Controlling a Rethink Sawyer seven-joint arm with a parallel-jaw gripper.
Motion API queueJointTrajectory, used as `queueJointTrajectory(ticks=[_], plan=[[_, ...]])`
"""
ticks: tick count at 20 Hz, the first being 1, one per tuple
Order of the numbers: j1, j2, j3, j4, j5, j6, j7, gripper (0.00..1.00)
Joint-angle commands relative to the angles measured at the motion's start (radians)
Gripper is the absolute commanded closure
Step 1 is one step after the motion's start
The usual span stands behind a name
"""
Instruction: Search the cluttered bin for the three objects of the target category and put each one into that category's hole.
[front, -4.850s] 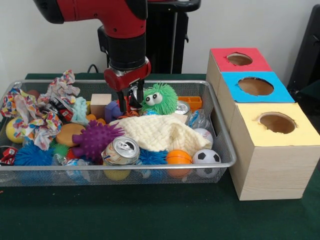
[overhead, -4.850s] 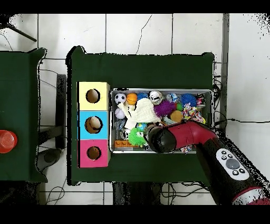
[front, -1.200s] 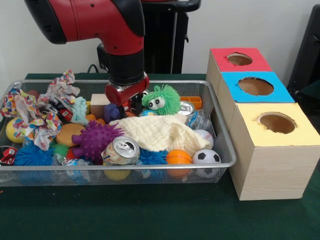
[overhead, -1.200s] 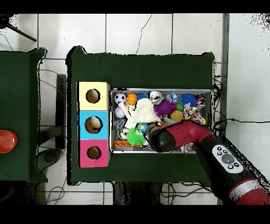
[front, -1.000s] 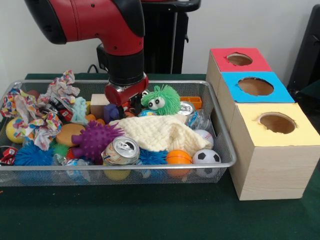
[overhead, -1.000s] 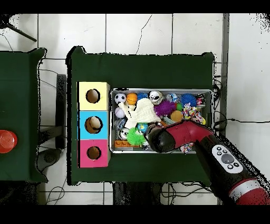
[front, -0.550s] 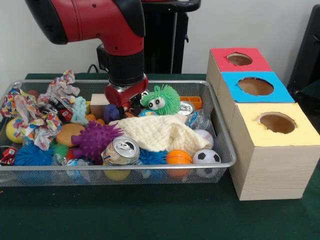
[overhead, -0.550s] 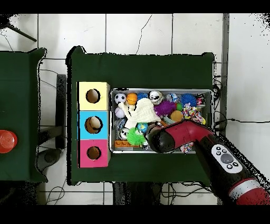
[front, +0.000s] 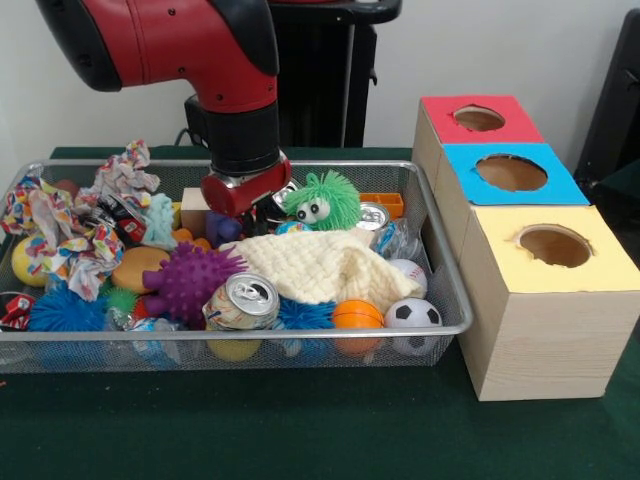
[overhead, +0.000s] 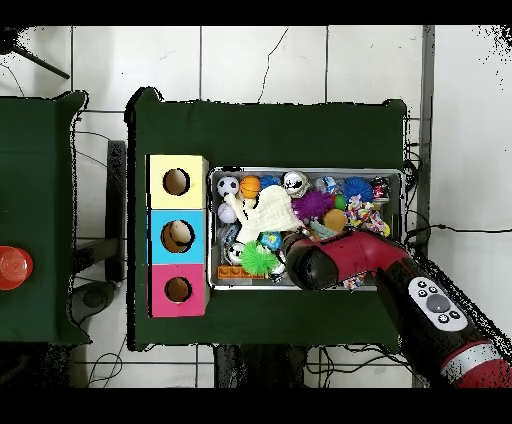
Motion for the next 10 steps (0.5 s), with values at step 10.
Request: queueJointTrajectory(ticks=[10], plan=[[0.006, -0.023, 0.031, -0.013, -0.053, -0.011, -0.085, 1.00]])
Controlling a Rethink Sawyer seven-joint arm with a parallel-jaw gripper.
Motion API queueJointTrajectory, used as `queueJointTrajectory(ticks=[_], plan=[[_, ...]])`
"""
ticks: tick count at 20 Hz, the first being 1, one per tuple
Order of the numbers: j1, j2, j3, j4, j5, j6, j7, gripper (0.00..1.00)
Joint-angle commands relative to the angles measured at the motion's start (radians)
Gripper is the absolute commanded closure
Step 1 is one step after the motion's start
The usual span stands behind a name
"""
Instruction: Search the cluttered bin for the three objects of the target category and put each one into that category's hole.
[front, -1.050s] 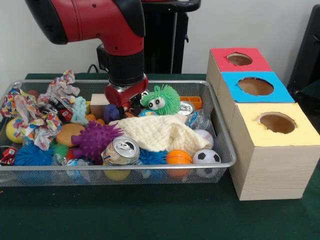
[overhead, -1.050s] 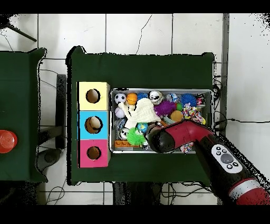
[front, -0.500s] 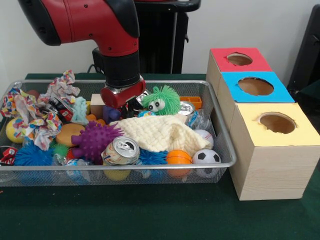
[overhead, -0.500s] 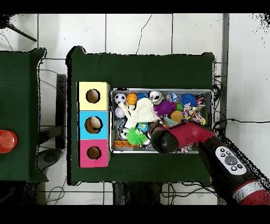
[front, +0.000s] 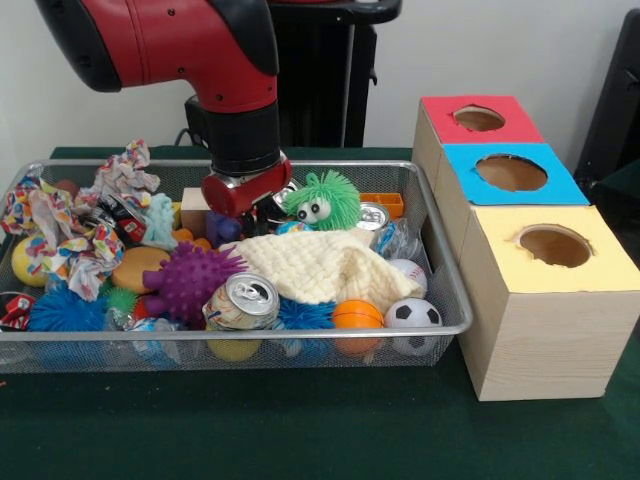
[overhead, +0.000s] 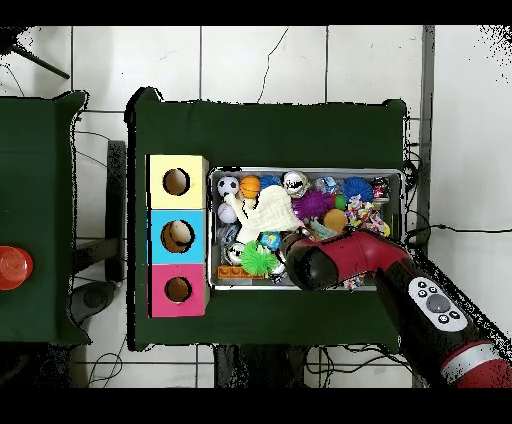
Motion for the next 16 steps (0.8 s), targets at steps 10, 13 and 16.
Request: queueJointTrajectory(ticks=[10, 13, 16], plan=[[0.000, -0.139, 0.036, 0.073, 0.041, 0.106, -0.090, 1.00], [-0.005, -0.163, 0.043, 0.084, 0.064, 0.130, -0.105, 1.00], [-0.004, -0.175, 0.044, 0.088, 0.081, 0.147, -0.114, 1.00]])
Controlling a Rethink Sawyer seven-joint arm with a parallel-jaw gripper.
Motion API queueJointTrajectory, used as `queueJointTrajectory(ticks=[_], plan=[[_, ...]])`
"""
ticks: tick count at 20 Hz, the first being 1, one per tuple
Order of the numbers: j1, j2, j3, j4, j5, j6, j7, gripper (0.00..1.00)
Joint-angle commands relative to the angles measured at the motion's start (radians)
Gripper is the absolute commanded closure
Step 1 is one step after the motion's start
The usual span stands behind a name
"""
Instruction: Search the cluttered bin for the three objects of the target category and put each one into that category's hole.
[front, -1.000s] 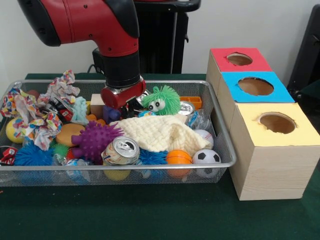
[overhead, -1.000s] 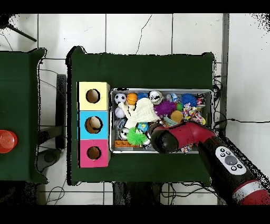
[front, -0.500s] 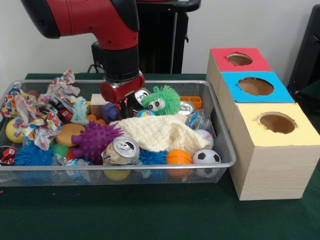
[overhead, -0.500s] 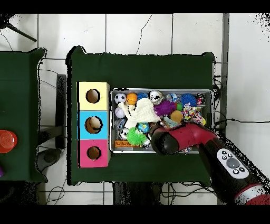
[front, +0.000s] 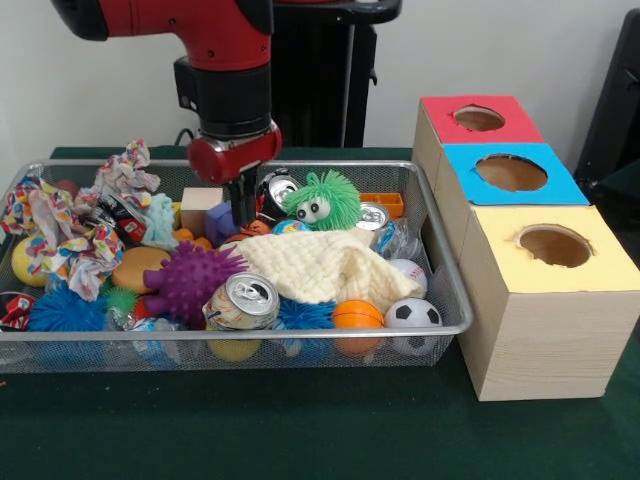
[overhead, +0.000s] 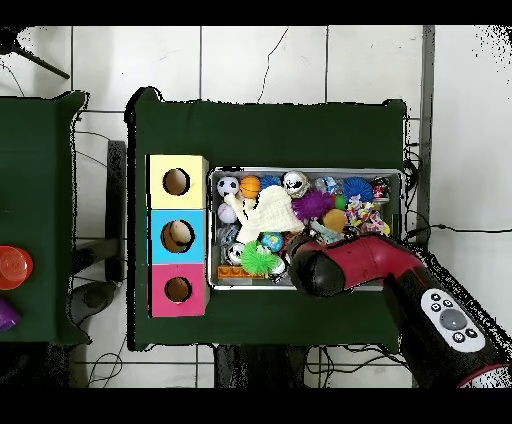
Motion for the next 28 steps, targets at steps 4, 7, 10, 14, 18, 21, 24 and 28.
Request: queueJointTrajectory(ticks=[4, 7, 10, 14, 18, 21, 24, 28], plan=[[0.003, -0.061, 0.046, 0.026, 0.063, 0.158, -0.119, 1.00], [0.008, -0.073, 0.046, 0.028, 0.072, 0.170, -0.122, 1.00], [0.011, -0.060, 0.039, 0.024, 0.064, 0.164, -0.116, 1.00], [0.013, -0.012, 0.025, 0.004, 0.038, 0.144, -0.108, 1.00], [-0.009, 0.007, 0.039, 0.011, 0.046, 0.130, -0.116, 0.00], [-0.007, 0.004, 0.038, 0.015, 0.047, 0.128, -0.109, 0.00], [0.012, -0.003, 0.029, 0.011, 0.039, 0.138, -0.106, 0.00], [0.010, 0.006, 0.030, 0.001, 0.038, 0.121, -0.093, 0.00]])
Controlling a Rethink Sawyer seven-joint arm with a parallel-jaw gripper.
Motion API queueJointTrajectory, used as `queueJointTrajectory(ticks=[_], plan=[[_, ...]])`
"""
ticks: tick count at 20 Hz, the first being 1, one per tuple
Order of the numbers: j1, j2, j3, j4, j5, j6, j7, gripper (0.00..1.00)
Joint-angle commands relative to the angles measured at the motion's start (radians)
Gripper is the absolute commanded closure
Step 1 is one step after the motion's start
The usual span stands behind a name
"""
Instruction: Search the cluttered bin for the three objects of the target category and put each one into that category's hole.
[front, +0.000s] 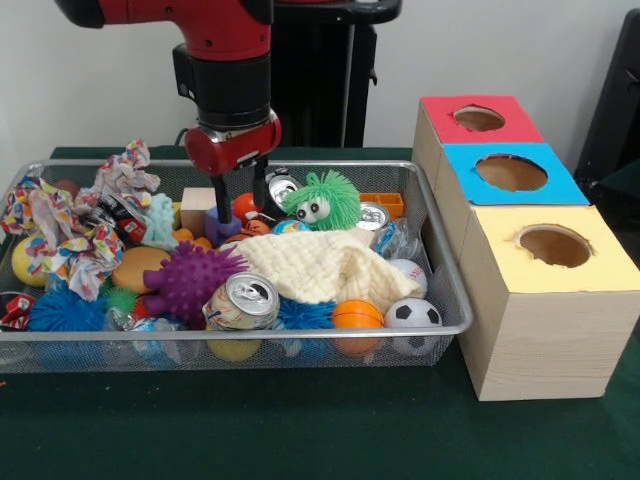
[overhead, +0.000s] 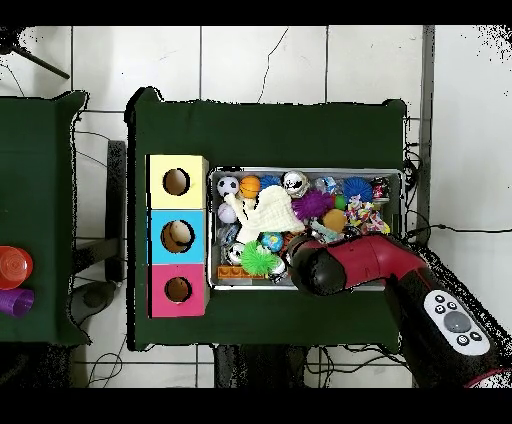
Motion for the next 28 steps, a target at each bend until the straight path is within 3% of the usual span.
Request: queueJointTrajectory(ticks=[1, 10, 18, 28], plan=[[0.006, 0.039, 0.032, -0.012, -0.008, 0.073, -0.099, 0.00], [-0.004, 0.139, 0.029, -0.069, -0.056, 0.006, -0.102, 0.00], [-0.008, 0.171, 0.039, -0.096, -0.075, -0.035, -0.105, 0.00], [-0.015, 0.127, 0.076, -0.148, -0.041, 0.086, -0.228, 0.00]])
